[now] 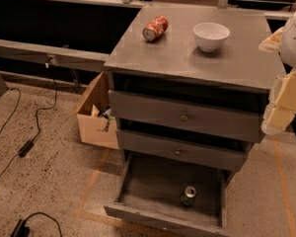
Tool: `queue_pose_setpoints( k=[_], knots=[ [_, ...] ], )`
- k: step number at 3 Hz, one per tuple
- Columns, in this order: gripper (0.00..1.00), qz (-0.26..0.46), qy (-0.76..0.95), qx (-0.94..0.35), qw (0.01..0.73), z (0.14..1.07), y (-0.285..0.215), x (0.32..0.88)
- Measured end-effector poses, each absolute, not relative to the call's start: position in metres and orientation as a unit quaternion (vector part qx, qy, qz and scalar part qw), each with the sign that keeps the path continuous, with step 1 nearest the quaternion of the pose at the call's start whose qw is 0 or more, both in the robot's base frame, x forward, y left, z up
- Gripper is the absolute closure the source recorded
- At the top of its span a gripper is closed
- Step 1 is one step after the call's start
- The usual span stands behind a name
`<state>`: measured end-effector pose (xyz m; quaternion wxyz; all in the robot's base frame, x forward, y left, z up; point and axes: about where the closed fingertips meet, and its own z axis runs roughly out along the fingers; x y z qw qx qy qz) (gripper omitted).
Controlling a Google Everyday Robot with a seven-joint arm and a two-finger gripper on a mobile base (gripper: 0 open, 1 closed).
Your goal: Pick green can from bottom drawer and place on counter
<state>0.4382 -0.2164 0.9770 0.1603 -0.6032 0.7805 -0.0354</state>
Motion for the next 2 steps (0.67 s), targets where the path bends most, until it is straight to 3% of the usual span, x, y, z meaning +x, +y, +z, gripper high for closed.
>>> queue_pose_setpoints(
  k=[2],
  knots=[
    [0.0,-0.03,0.782,-0.597,0.179,0.9787,-0.2193,0.4355]
  ],
)
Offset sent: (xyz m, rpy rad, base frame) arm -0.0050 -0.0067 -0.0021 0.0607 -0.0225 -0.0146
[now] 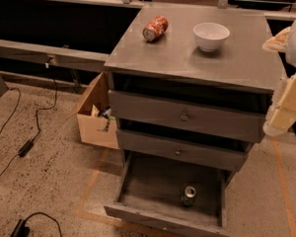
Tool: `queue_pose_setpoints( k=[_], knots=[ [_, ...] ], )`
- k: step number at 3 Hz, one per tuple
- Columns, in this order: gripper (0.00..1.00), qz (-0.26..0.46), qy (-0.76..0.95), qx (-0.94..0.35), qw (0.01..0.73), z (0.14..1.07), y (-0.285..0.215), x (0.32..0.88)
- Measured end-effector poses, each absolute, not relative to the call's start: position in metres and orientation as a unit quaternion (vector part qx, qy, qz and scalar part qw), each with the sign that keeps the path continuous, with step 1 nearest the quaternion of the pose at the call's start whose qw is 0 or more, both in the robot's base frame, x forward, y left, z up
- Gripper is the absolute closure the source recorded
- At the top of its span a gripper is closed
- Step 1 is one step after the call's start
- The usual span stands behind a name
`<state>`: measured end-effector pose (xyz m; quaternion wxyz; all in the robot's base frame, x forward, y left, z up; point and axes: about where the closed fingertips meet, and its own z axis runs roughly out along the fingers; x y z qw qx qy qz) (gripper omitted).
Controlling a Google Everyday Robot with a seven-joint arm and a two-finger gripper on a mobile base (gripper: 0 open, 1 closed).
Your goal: Pick green can from bottom drawer and place on counter
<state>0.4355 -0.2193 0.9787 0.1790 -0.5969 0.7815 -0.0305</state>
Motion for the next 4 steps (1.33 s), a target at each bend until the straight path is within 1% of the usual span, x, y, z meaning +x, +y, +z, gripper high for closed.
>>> queue_pose_setpoints(
  k=[1,2,3,4],
  knots=[
    [0.0,-0.019,0.784,-0.585,0.208,0.964,-0.237,0.429],
    [0.0,-0.015,0.785,-0.57,0.242,0.934,-0.256,0.428],
    [0.0,-0.005,0.796,-0.547,0.261,0.892,-0.267,0.429],
    [0.0,0.023,0.815,-0.52,0.254,0.831,-0.268,0.428]
  ],
)
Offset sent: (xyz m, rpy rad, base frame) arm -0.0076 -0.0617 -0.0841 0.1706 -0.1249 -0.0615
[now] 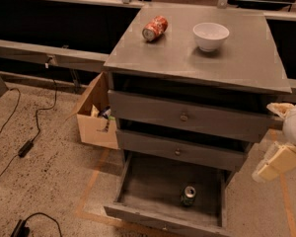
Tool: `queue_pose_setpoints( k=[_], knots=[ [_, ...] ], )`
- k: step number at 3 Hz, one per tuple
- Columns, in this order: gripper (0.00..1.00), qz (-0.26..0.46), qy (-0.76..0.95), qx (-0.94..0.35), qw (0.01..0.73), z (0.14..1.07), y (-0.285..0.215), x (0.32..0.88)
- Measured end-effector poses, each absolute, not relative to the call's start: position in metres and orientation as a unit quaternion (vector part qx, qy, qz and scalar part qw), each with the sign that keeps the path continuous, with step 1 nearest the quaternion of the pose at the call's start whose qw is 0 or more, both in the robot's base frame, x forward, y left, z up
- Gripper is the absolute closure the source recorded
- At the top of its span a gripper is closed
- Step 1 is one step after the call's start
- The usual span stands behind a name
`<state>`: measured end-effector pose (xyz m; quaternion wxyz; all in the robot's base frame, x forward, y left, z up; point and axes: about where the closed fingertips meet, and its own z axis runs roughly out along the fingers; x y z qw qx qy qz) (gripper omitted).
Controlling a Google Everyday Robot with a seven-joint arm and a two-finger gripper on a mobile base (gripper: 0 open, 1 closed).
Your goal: Pick green can from bottom drawer and place on counter
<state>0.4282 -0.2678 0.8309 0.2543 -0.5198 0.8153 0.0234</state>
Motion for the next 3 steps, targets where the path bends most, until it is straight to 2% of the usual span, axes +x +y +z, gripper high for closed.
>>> queue_pose_setpoints(
  k=[1,2,3],
  knots=[
    [0.0,0.023,0.815,-0.52,0.254,0.831,-0.268,0.428],
    [0.0,0.044,0.82,-0.511,0.254,0.796,-0.261,0.429],
    [0.0,0.087,0.818,-0.493,0.282,0.732,-0.249,0.433]
  ],
)
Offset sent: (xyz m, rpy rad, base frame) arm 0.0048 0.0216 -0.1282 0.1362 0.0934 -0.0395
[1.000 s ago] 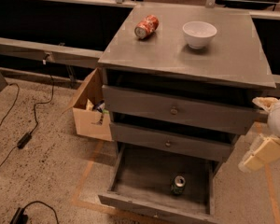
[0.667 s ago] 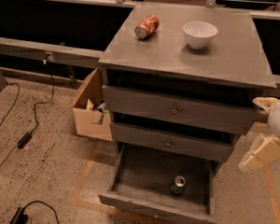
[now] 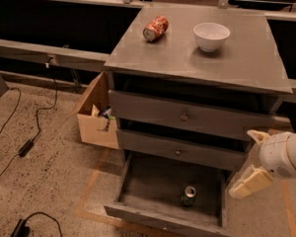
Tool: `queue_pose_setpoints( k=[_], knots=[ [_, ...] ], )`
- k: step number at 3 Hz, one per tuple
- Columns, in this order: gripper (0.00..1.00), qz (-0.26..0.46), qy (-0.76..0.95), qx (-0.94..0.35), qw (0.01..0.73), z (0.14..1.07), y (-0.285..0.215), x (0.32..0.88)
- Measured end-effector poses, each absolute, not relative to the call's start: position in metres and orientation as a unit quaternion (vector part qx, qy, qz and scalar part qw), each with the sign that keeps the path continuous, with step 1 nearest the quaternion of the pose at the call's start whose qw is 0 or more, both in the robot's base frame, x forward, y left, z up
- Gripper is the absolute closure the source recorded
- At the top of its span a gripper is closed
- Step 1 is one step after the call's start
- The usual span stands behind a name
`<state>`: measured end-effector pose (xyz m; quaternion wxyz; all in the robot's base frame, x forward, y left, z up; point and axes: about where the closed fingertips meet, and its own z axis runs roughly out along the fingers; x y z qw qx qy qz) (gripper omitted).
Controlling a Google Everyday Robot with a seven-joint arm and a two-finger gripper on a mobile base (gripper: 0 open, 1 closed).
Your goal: Pick green can from bottom drawer and place on counter
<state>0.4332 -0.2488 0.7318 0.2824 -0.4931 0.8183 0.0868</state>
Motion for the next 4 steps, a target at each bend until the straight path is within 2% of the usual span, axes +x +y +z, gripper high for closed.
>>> queue_pose_setpoints(
  k=[2,4],
  knots=[
    [0.0,0.105,0.772,-0.501,0.376,0.643,-0.225,0.459],
    [0.0,0.121,0.77,-0.506,0.37,0.57,-0.212,0.48]
  ],
)
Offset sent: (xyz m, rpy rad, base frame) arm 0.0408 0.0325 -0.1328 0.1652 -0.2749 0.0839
